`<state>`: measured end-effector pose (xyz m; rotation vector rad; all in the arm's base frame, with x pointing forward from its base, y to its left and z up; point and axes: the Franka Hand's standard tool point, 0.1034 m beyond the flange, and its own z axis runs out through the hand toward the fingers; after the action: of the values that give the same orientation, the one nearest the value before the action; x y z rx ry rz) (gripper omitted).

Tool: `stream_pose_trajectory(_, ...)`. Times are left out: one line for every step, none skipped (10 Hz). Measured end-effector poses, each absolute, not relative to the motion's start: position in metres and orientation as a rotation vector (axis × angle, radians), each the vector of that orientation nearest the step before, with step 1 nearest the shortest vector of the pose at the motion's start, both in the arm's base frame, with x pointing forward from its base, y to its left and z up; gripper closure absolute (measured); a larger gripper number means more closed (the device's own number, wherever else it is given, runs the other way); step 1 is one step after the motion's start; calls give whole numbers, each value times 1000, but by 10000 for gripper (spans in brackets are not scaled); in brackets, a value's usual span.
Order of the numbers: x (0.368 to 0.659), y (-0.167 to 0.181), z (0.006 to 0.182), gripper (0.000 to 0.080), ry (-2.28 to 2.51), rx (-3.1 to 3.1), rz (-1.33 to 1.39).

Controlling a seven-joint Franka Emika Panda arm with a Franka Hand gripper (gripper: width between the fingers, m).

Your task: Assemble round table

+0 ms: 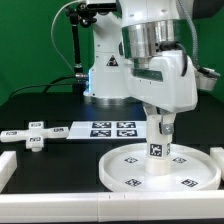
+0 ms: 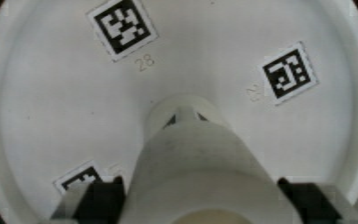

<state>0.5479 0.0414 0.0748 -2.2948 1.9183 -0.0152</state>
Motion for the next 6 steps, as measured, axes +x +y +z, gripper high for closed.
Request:
stream_pose_trajectory(548,41,75,389,1943,-2270,-11)
stream_pose_trajectory(548,42,75,389,1990,-2222,-1)
stream_pose_trajectory(548,42,75,389,1949,-2258,-6)
stream_pose_trajectory(548,42,74,294,1931,-2273,-6)
stream_pose_trajectory(548,42,74,177,1929,-2275,-6)
stream_pose_trajectory(549,43,75,177,1772,-2413,-8)
